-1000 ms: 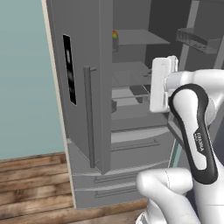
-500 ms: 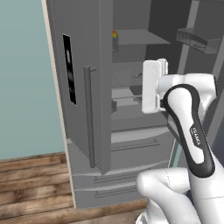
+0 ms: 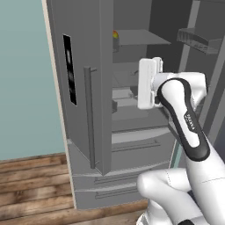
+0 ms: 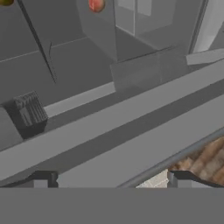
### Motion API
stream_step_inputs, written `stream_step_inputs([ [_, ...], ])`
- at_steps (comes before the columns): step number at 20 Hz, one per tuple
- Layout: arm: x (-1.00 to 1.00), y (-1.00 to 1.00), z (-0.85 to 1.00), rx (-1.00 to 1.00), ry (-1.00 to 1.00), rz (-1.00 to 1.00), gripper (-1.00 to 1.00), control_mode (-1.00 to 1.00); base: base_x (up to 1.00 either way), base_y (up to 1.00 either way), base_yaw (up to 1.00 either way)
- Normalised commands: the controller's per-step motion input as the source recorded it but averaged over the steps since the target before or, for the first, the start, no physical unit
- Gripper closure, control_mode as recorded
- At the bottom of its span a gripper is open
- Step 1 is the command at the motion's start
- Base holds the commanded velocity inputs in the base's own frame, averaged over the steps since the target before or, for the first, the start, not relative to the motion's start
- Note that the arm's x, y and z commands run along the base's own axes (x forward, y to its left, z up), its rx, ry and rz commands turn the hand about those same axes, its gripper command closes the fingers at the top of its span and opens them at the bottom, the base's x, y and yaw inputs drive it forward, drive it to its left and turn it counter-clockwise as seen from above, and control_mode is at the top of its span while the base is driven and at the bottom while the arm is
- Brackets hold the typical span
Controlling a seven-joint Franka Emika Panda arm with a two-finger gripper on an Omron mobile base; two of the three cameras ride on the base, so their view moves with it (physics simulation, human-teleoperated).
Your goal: Retrieve the mango and peach from the fridge and place them into the bowl on the dining table.
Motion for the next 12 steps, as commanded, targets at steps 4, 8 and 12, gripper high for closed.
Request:
stream_step_inputs([
  [4, 0.59, 0.0, 0.0, 0.0, 0.0, 0.02, -1.0, -1.0, 0.0, 0.0, 0.0],
  [8, 0.5, 0.04, 0.0, 0.0, 0.0, 0.05, -1.0, -1.0, 0.0, 0.0, 0.0],
  [12, 0.52, 0.18, -0.08, 0.0, 0.0, 0.07, -1.0, -1.0, 0.0, 0.0, 0.0],
])
